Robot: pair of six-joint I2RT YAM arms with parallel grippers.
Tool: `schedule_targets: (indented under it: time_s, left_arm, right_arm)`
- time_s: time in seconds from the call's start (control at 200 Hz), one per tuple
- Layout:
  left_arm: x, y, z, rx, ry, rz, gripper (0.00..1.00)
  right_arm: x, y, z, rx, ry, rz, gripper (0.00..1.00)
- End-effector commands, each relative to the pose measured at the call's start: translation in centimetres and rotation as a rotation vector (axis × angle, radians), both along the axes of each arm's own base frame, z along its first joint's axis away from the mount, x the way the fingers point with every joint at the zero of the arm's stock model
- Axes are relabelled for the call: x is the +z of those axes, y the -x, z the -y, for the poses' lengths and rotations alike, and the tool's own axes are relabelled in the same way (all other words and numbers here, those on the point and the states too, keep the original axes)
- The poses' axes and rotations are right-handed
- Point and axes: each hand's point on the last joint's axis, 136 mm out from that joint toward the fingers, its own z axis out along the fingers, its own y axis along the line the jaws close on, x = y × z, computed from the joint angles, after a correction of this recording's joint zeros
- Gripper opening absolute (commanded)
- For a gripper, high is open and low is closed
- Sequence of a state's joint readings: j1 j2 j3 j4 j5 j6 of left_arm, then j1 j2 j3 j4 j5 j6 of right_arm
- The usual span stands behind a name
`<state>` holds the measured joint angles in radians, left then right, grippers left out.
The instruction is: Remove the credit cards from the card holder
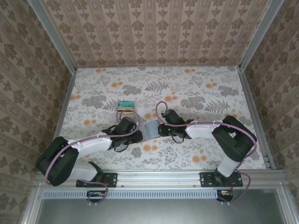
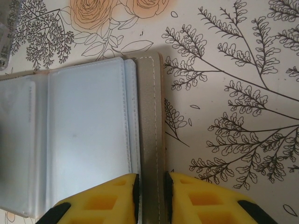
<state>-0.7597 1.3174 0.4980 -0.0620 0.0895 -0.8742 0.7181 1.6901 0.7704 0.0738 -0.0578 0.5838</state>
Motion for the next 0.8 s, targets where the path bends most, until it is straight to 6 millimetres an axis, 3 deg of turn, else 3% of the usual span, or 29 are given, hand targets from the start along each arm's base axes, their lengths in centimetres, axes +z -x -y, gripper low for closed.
schedule_targets:
  time_s: [0.0, 0.365, 0.795]
  left_arm:
    - [0.6, -0.3, 0.9, -0.024, 0.021, 0.017, 0.34]
    - [0.4, -0.4, 1.8, -0.019, 0.071, 0.011, 0.35]
    - [1.3, -1.1, 2.5, -0.021, 0.11, 0.046, 0.49]
  right_arm:
    - [-1.2, 1.2, 0.1, 0.005, 0.019, -0.037, 0.25]
    - [-1.3, 1.6, -0.7, 0.016, 0.001, -0.046, 0.25]
    - [-1.7, 1.8, -1.0, 0.019, -0.003, -0.056, 0.25]
